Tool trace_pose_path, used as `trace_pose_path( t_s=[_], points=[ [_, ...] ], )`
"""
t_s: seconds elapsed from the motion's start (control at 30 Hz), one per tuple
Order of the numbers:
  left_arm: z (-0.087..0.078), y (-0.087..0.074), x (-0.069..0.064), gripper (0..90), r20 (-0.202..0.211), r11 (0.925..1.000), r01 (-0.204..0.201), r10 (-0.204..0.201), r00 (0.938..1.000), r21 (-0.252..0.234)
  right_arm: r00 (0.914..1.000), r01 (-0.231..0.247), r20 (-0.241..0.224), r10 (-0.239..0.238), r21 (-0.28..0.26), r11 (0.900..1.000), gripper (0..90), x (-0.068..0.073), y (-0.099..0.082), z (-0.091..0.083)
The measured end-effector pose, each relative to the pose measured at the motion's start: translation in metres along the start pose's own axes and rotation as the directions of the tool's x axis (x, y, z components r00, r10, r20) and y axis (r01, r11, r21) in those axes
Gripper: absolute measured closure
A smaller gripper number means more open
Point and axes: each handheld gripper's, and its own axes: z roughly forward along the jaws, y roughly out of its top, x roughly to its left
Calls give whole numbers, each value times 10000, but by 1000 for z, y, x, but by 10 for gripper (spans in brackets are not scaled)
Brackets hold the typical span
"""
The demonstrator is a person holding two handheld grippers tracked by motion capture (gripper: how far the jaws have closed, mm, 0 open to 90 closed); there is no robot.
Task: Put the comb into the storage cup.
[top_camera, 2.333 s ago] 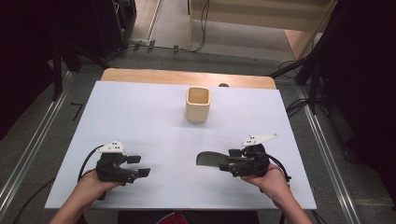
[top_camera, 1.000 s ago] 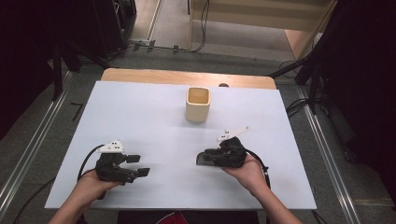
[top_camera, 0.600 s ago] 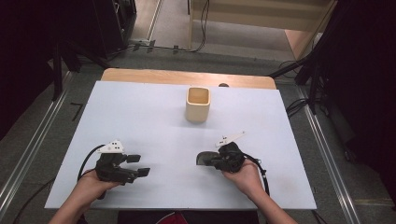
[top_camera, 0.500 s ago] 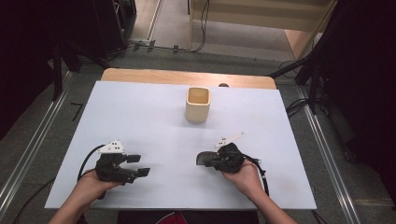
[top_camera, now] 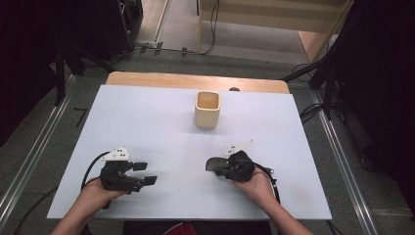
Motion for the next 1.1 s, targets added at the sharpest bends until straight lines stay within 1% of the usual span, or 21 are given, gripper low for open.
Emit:
trace_pose_path(
  t_s=[0.07, 0.1, 0.2, 0.23, 0.27, 0.3, 0.4, 0.47, 0.5, 0.53, 0.6, 0.7, 0.83, 0.9, 1.0, 1.1],
  points=[
    [0, 0, 0, 293, -10, 10000, -1, 0, 10000, -19, 10000, -39, 41, 39, -17, 10000, 876, 0, 1, 0],
    [-1, 0, 0, 293, -22, 10000, 11, -11, 10000, -32, 9998, 1, 193, -1, -23, 10000, 876, -1, 2, 0],
    [-1, 0, 0, 293, -24, 10000, 19, -19, 10000, -82, 9996, 40, 283, -39, -53, 10000, 877, -4, 4, 0],
    [0, 0, 0, 293, -51, 10000, 13, -13, 10000, -38, 9993, -4, 371, 7, -91, 10000, 876, -7, 5, 0],
    [0, 0, 0, 293, -51, 10000, 13, -13, 10000, -38, 9993, -4, 371, 7, -91, 10000, 876, -7, 5, 0],
    [0, 0, 0, 293, -20, 10000, -4, 4, 10000, -27, 9991, -130, 400, 137, -168, 9998, 876, -11, 7, 0],
    [0, 0, 0, 293, -39, 10000, -5, 5, 10000, -21, 9985, -166, 527, 177, -215, 9996, 877, -15, 9, 1],
    [0, 0, 0, 293, -58, 10000, 3, -3, 10000, -10, 9986, -137, 515, 150, -241, 9996, 877, -17, 10, 2],
    [0, 0, 0, 293, -66, 10000, 15, -16, 10000, -30, 9984, -261, 505, 272, -231, 9994, 877, -18, 11, 2],
    [0, 0, 0, 293, -66, 10000, 15, -16, 10000, -30, 9984, -261, 505, 272, -231, 9994, 877, -18, 11, 2],
    [0, 0, 0, 293, -56, 10000, 11, -11, 10000, -37, 9971, -315, 680, 337, -322, 9990, 877, -22, 14, 3],
    [0, 0, 0, 293, -51, 10000, 8, -8, 10000, -35, 9971, -463, 582, 486, -395, 9981, 877, -28, 15, 3],
    [0, 0, 0, 293, -44, 10000, 18, -18, 10000, -57, 9959, -454, 759, 484, -412, 9981, 876, -31, 17, 3],
    [0, 0, 0, 293, -42, 10000, 16, -16, 10000, -60, 9957, -549, 723, 579, -428, 9976, 877, -33, 18, 3],
    [0, 0, 0, 293, -45, 10000, 13, -13, 10000, -56, 9959, -617, 639, 643, -425, 9972, 876, -35, 18, 3],
    [0, 0, 0, 293, -32, 10000, 17, -18, 10000, -63, 9954, -642, 685, 670, -415, 9971, 876, -35, 18, 3]
  ],
)
